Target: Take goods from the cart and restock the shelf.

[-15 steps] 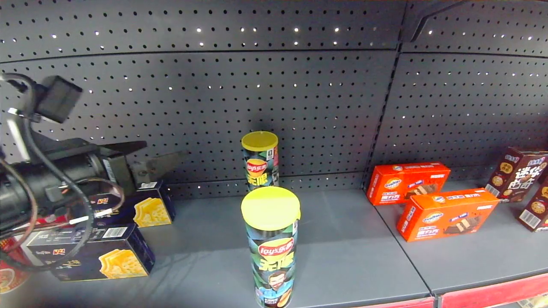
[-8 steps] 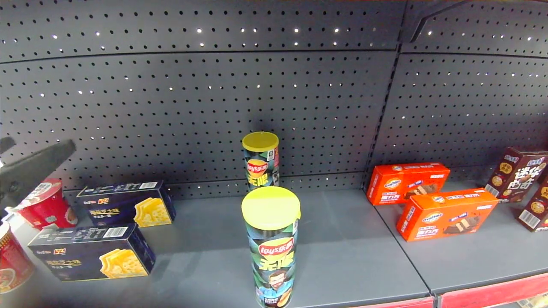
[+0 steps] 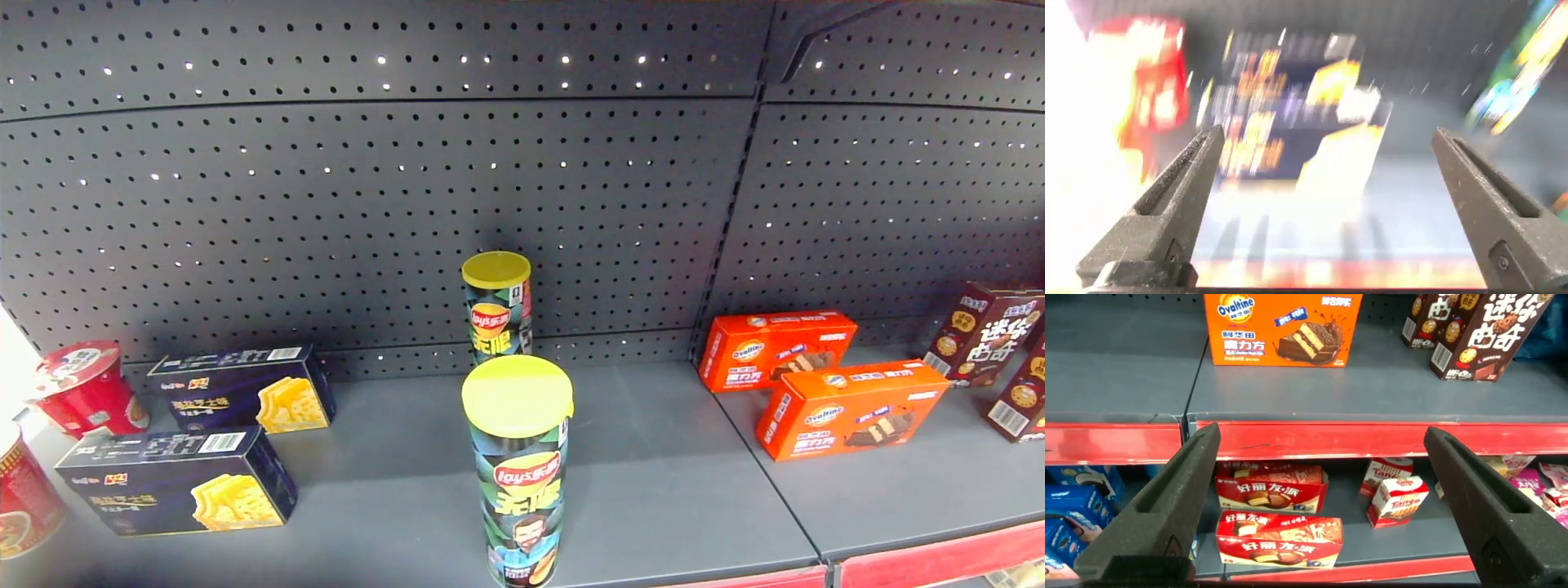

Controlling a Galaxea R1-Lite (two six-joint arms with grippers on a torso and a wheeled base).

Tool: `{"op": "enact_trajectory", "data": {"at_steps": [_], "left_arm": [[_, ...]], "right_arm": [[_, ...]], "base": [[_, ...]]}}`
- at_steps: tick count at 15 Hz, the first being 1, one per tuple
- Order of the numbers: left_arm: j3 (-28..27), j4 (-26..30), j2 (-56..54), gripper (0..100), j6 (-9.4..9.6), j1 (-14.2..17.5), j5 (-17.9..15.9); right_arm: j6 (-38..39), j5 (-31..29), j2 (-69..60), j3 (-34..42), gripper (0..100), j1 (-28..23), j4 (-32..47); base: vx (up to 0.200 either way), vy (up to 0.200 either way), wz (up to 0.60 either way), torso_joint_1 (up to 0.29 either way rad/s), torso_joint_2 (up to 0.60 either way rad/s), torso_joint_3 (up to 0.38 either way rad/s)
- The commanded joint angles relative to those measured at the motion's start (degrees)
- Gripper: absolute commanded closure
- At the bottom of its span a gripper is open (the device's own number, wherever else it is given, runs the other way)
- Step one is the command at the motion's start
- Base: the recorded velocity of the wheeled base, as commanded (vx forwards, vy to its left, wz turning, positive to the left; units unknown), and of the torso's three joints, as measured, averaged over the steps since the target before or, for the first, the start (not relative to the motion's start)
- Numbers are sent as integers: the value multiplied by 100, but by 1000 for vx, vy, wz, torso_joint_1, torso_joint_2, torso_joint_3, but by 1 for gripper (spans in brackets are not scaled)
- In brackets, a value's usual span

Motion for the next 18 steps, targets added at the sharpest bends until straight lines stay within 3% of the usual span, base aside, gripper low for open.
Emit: {"op": "enact_trajectory", "data": {"at_steps": [1, 3, 5, 7, 8, 9, 10, 11, 12, 13, 18], "left_arm": [[303, 1300, -1664, 0, 19, -61, 26], [251, 1431, -1752, 0, -16, -52, -9], [268, 1387, -1752, 0, 54, -61, -642], [268, 1396, -1752, 0, 89, -87, -704], [277, 1387, -1752, 0, 203, -122, -747], [347, 1467, -1761, 0, 643, -122, -809], [339, 1467, -1761, 0, 915, -122, -1020], [339, 1475, -1752, 0, 766, -122, -1213], [330, 1475, -1752, 0, 493, -114, -1213], [339, 1475, -1752, 0, 414, -122, -1143], [339, 1475, -1752, 0, 405, -114, -1081]], "right_arm": [[-4, -2, 7, 1, 0, 0, 0], [-4, -2, 7, 1, 0, 0, 0], [-4, -2, 7, 1, 0, 0, 0], [5, -2, 7, 1, 0, 0, 0], [40, -11, 7, 1, 0, 0, 0], [58, -11, 7, 1, 0, 0, 0], [49, -11, 7, 1, 0, 0, 0], [32, -2, 7, 1, 0, 0, 0], [-4, 7, 7, 10, 0, 0, 0], [5, 7, 7, 10, 0, 0, 0], [-56, -134, 7, -34, 0, 0, -18]], "base": [[0, 0, 0, 0, 0, 0], [0, 0, 0, 0, 0, 0], [0, 0, 0, 0, 0, 0], [0, 0, 0, 0, 0, 0], [0, 0, 0, 0, 0, 0], [0, 0, 0, 0, 0, 0], [0, 0, 0, 0, 0, 0], [0, 0, 0, 0, 0, 0], [0, 0, 0, 0, 0, 0], [0, 0, 0, 0, 0, 0], [0, 0, 0, 0, 0, 0]]}}
